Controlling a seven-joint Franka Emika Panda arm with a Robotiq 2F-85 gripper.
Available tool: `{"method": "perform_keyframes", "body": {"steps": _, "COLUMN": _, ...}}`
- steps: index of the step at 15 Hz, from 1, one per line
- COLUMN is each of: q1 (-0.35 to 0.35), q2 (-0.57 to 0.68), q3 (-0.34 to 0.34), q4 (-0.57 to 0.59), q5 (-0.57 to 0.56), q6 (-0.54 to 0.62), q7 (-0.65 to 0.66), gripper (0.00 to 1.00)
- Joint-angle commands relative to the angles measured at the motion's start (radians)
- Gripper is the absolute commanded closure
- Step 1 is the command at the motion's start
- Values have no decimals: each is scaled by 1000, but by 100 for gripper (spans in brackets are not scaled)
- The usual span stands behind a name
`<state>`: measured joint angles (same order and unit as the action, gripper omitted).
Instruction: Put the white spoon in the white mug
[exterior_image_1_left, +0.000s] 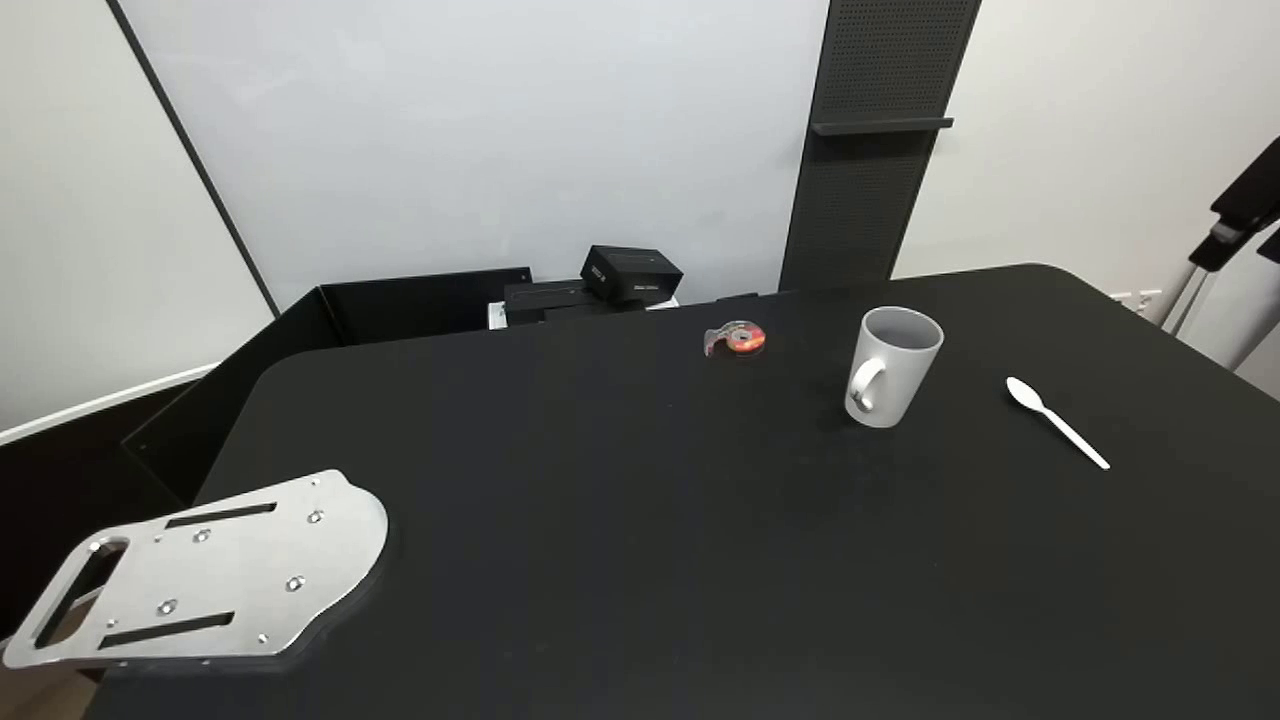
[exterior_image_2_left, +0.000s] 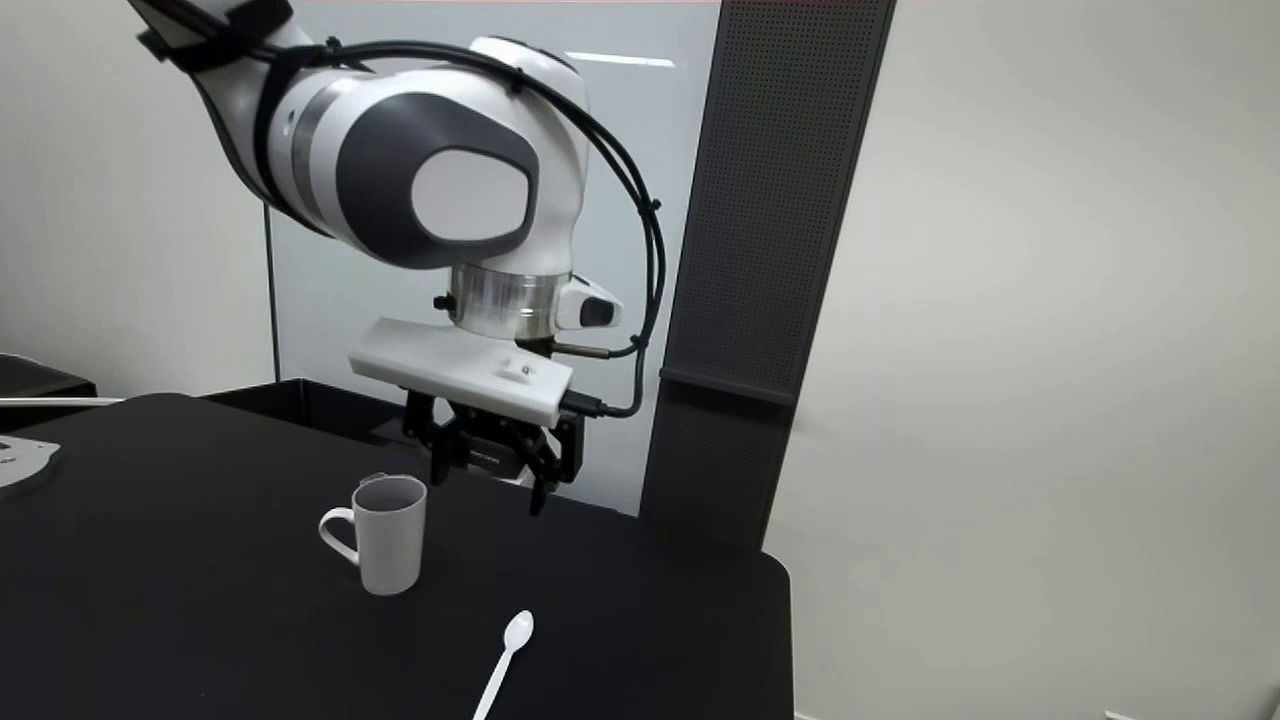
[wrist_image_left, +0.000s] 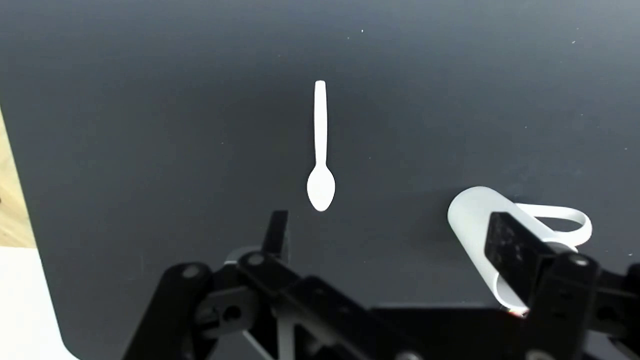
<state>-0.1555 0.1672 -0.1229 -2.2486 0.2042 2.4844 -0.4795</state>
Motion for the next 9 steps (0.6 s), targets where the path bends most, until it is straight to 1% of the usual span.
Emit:
{"method": "perform_keyframes", "body": {"steps": 1, "q1": -33, "q2": 95, "q3": 38, "q4": 67, "q5": 43, "q6": 23, "q7": -66, "gripper": 0}}
{"method": "perform_keyframes", "body": {"steps": 4, "q1": -41, "q2": 150, "q3": 46, "q4": 103, "q5": 1, "q6": 39, "q7": -25, "gripper": 0}}
{"method": "perform_keyframes", "body": {"steps": 5, "q1": -27, "q2": 170, "q3": 27, "q4": 119, "q5": -51, "q6": 30, "q7": 43, "gripper": 0}}
{"method": "perform_keyframes", "body": {"steps": 6, "q1": -46, "q2": 124, "q3": 53, "q4": 65, "q5": -15, "q6": 40, "q7": -16, "gripper": 0}}
{"method": "perform_keyframes", "body": {"steps": 9, "q1": -52, "q2": 140, "q3": 60, "q4": 70, "q5": -23, "q6": 42, "q7": -13, "gripper": 0}}
